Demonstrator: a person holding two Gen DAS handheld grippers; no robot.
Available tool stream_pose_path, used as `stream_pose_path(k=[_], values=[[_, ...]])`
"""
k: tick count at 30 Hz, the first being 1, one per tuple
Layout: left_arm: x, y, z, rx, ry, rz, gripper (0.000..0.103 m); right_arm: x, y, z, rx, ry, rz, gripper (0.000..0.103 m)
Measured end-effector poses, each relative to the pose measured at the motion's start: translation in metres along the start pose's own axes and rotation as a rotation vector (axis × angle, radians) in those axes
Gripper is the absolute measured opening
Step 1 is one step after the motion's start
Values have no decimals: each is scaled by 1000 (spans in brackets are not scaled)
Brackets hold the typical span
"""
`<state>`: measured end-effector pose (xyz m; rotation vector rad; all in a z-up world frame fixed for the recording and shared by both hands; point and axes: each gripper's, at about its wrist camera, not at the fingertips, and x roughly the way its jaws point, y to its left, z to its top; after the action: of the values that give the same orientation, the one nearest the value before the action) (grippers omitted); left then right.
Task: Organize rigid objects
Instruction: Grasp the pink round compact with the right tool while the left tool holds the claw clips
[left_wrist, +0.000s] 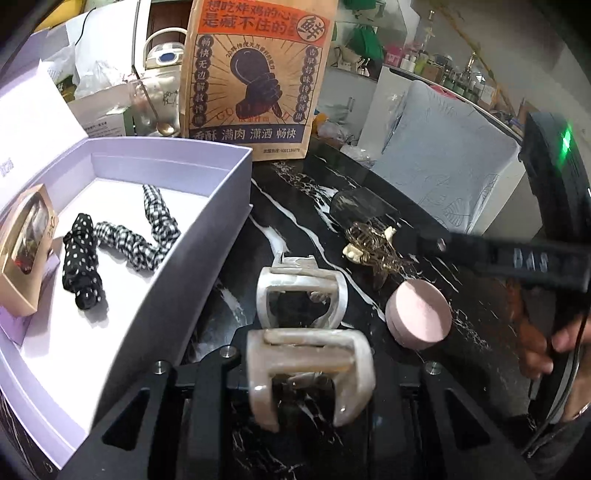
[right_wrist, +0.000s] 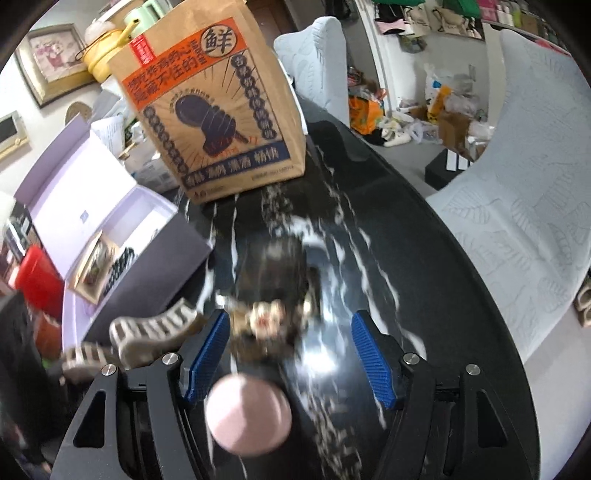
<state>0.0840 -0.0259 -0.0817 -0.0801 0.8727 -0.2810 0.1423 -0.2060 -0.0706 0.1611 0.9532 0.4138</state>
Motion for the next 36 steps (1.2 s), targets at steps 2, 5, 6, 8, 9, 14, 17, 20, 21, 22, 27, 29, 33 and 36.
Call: stream_pose_path(k=[2,5,6,8,9,14,17,20,21,22,27,29,33,36], values=[[-1,0,-2,-2,2,-1,27,-3,1,-8,-7,1,-5,69],[-9,0,-4,-3,-3,1,27,-5,4,-17,-14,15,5,69],[-12,0,-5,-5,-5,1,27,-7,5,-20,-11,15,8,69],[-16,1,-6,-8,-9,5,27,-9,7,-26,-8,15,28,69],[-19,1,-8,-10,-10,8,27,-10,8,-29,-5,16,37,69],[-26,5,-13,-30,-7,13,27,-11,21,-43,-37,15,44,69],[-27,7,-15,-42,-1,13,27,-11,30,-47,-70,9,9,68],[-32,6,-16,-38,-8,15,27,-10,34,-49,-96,-4,-24,52],[-33,6,-16,-35,-10,16,27,-10,36,-49,-106,-6,-29,52],[-35,5,-16,-31,-12,17,27,-10,36,-49,-114,-5,-30,52],[-42,-2,-13,-2,-29,19,27,-18,40,-50,-132,-25,-30,52],[-45,-5,-12,9,-35,19,27,-24,41,-51,-135,-36,-34,52],[-53,-11,-9,30,-53,20,27,-34,43,-51,-144,-54,-39,52],[-59,-12,-8,35,-64,18,27,-43,48,-51,-155,-69,-39,52]])
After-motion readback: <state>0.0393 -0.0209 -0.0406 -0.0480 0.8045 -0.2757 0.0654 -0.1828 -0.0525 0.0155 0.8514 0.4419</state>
